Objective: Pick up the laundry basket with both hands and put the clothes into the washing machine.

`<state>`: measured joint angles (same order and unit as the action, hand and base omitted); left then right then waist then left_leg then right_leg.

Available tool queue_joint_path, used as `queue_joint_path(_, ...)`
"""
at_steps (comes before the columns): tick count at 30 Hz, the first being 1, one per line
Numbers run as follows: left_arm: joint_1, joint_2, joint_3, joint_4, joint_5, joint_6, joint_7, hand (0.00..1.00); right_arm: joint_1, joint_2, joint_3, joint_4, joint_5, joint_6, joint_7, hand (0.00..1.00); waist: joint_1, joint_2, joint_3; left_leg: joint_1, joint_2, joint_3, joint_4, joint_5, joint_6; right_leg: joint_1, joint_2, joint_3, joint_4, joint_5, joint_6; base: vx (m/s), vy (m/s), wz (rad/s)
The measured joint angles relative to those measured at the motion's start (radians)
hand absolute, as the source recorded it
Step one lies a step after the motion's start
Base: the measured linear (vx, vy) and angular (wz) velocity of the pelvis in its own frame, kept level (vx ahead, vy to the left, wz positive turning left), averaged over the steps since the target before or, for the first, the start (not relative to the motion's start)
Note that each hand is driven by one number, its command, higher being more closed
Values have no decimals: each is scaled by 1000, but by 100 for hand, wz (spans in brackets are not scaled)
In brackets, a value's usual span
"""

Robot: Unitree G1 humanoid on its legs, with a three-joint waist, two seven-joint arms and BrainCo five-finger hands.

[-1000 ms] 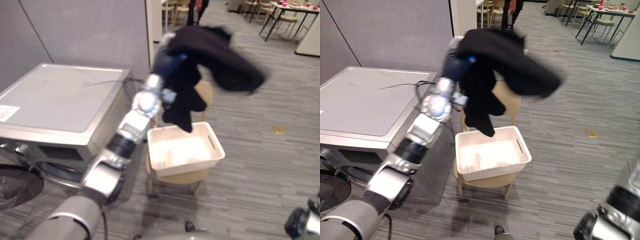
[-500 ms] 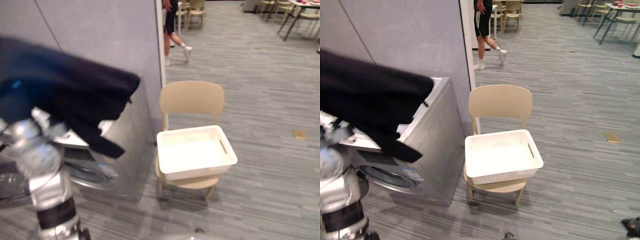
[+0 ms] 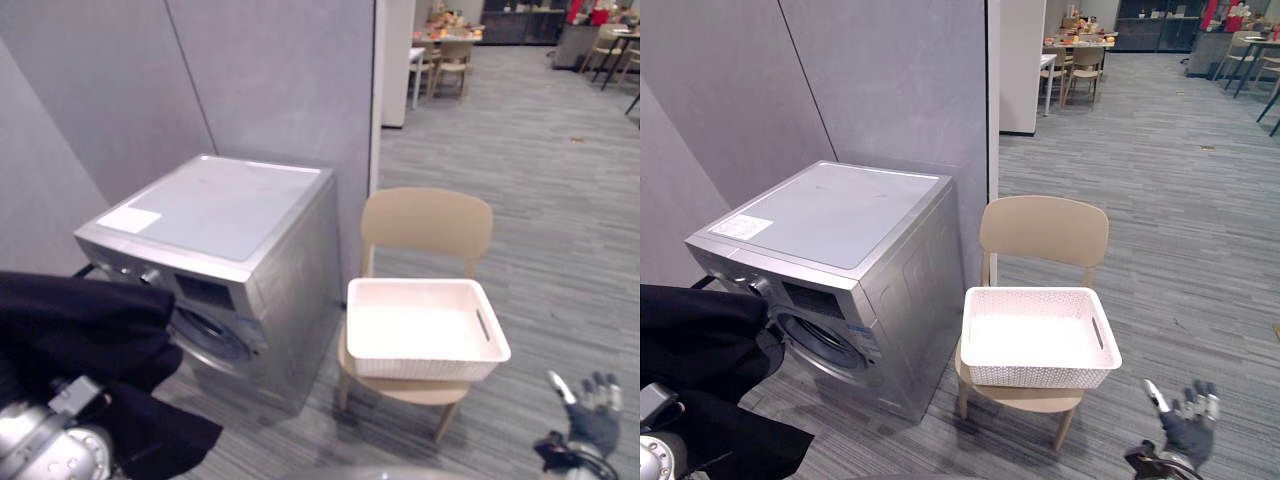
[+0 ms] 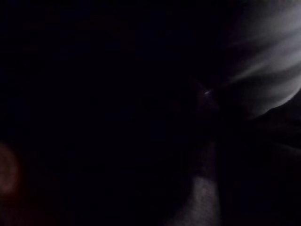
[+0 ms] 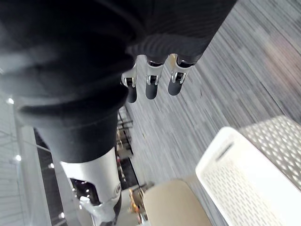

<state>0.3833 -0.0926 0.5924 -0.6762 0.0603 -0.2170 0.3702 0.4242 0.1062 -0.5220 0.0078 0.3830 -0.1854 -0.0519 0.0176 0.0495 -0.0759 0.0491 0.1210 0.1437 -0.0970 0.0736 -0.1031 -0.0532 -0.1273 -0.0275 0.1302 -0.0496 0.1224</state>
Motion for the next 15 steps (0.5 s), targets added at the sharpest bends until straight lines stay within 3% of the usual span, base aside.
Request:
queue_joint_path(2, 27, -5, -50, 73, -4, 2, -1, 100, 5, 0, 72, 1, -1, 10, 4, 0, 2, 3, 2, -3, 3, 0, 1, 0, 0, -1, -1, -9, 3, -1, -1, -12, -13, 13)
queue_joint_path(6, 37, -7, -186, 323, -135, 25, -1, 100, 1, -3, 209, 110, -1, 16, 7, 0, 2, -5, 8, 0, 0, -1, 1, 0, 0, -5, -18, -28, 46, -26, 1, -8, 12, 17)
queue_joint_path(11, 39, -6, -259, 569, -179, 51, -21, 100, -5, -6, 257, 378, 1, 24, -7, 0, 2, -28, 22, 16, -14, -12, 0, -3, -4, -5, -43, -49, 136, -89, 4, 3, -10, 18)
queue_joint_path(15, 42, -7, -277, 638, -184, 62, -41, 100, -8, -8, 268, 503, -1, 42, -11, 0, 2, -31, 34, -2, -12, -50, 2, -14, -21, -18, -47, -79, 174, -117, -2, 25, -40, 25)
